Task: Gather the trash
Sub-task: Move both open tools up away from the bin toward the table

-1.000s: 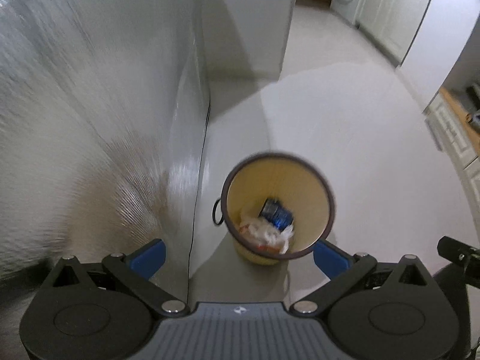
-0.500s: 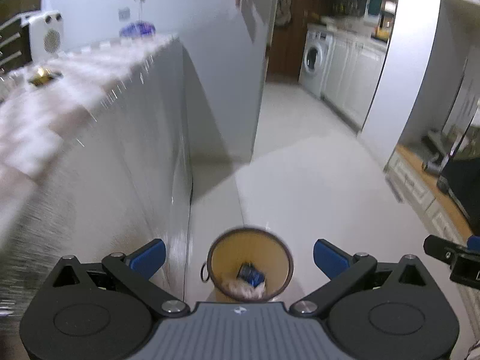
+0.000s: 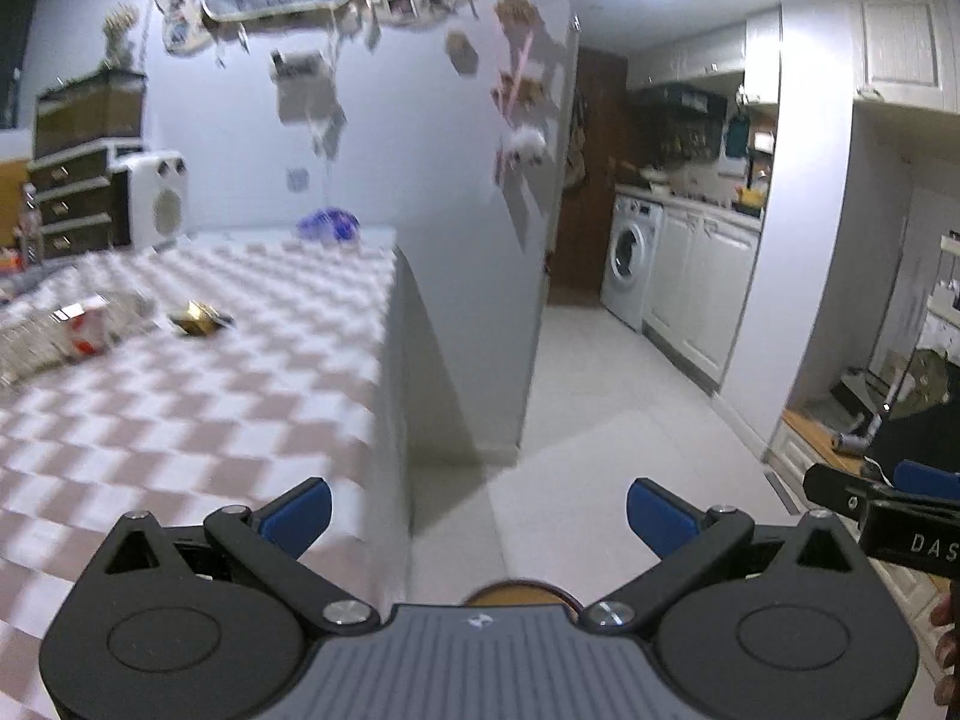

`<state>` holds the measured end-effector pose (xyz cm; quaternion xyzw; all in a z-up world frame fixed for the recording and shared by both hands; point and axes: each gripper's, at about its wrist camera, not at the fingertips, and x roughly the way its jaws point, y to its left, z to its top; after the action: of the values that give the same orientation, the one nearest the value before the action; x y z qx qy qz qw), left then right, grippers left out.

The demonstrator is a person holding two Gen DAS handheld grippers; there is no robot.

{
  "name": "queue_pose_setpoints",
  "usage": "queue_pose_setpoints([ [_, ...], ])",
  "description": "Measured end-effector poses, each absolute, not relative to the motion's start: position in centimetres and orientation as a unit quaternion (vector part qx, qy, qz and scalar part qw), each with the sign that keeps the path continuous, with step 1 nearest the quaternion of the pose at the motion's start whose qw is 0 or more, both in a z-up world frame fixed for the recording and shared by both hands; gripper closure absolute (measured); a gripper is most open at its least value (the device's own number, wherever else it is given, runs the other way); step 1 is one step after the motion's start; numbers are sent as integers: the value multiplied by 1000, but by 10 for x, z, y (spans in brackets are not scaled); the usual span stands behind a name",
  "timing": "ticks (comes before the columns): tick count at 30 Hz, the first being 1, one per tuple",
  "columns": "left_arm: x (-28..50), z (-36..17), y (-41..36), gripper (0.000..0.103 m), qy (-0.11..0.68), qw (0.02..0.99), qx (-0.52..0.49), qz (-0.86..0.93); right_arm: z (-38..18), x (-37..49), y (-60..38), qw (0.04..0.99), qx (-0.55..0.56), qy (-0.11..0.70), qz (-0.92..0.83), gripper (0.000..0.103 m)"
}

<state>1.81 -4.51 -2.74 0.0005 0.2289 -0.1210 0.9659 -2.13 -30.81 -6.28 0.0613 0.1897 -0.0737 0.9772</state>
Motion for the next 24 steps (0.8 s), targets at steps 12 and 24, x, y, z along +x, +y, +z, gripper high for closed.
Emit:
queue_pose_setpoints([
  [12,5,23,51,0,172,982,12,-72,-22,-17,-252,990,62,129,-16,0],
  [24,56,47,185,0,169,984,49,2,-1,38,-169,989,51,112,77,0],
])
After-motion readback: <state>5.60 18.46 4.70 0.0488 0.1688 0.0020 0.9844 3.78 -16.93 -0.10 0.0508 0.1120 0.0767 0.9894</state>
